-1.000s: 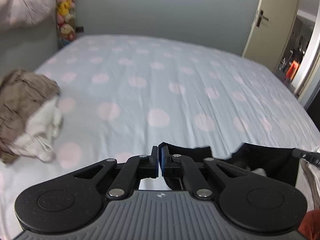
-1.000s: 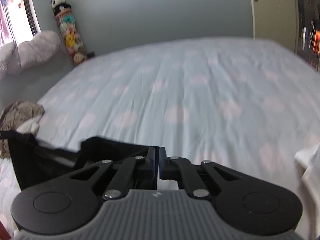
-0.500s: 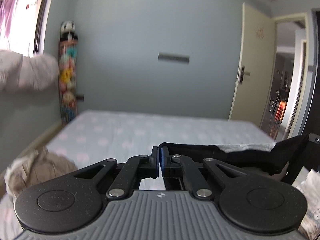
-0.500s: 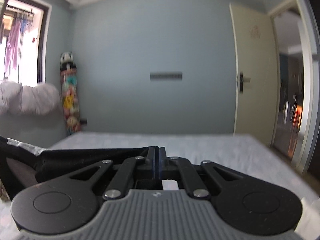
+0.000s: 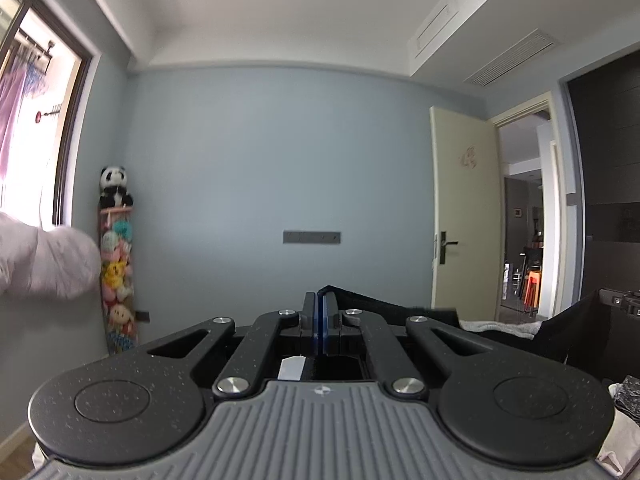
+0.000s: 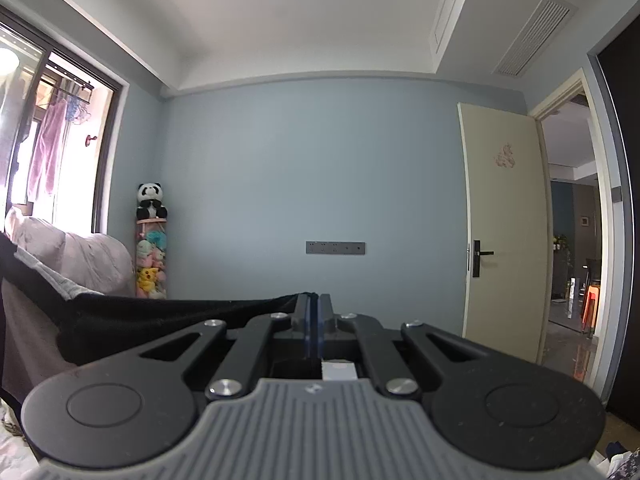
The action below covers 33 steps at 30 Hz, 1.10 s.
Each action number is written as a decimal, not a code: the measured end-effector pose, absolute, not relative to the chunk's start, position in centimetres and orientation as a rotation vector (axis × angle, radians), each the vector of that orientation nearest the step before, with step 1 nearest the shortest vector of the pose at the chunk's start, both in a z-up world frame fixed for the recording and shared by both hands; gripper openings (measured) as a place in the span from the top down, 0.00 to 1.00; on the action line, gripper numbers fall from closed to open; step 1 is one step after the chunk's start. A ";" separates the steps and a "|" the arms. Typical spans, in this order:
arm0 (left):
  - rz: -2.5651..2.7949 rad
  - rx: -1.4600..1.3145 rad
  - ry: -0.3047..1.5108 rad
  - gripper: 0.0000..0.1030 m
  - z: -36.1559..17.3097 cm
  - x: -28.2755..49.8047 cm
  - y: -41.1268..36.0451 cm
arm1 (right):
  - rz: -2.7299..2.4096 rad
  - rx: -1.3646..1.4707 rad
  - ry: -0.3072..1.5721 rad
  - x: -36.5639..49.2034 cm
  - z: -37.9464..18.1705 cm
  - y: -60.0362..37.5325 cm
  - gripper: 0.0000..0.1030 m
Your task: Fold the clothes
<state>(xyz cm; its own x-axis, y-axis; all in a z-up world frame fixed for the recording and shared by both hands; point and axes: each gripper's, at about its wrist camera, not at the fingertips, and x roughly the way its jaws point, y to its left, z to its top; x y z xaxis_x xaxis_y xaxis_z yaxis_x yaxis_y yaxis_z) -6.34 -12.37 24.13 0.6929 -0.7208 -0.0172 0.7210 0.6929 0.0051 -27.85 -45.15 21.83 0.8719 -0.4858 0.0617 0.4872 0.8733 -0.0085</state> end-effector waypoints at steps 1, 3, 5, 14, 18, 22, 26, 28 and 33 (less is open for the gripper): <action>-0.806 0.015 0.013 0.99 24.0 -6.5 -12.3 | -0.503 -0.020 -0.058 -28.2 21.8 -45.0 0.96; -0.804 0.024 0.018 1.00 23.7 -6.4 -12.4 | -0.499 -0.017 -0.060 -28.6 21.7 -44.8 0.96; -0.802 0.032 0.022 0.99 23.4 -6.3 -12.4 | -0.500 -0.024 -0.059 -28.6 21.4 -44.5 0.96; -0.797 0.077 0.225 0.99 16.6 0.5 -16.4 | -0.509 0.012 0.131 -21.6 15.1 -48.4 0.96; -0.786 0.102 0.333 1.00 12.2 5.5 -19.3 | -0.527 0.064 0.247 -16.8 11.1 -51.7 0.96; -0.755 0.160 0.434 1.00 7.6 11.2 -22.7 | -0.547 0.096 0.371 -11.0 6.5 -55.6 0.96; -0.725 0.245 0.525 1.00 2.2 17.3 -26.8 | -0.563 0.111 0.491 -4.6 1.7 -59.7 0.96; -0.707 0.265 0.584 1.00 -0.6 20.3 -29.1 | -0.565 0.110 0.548 -1.3 -1.0 -61.6 0.96; -0.657 0.324 0.698 1.00 -7.7 26.2 -33.6 | -0.574 0.114 0.664 5.4 -7.6 -66.7 0.96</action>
<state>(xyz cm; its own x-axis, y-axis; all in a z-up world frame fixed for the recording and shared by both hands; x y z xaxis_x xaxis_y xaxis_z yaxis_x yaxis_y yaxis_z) 26.19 -33.56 -7.69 0.5786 -0.4466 -0.6825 0.6543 0.7538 0.0615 5.41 -66.68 -7.61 0.6395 -0.4665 -0.6111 0.5376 0.8395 -0.0783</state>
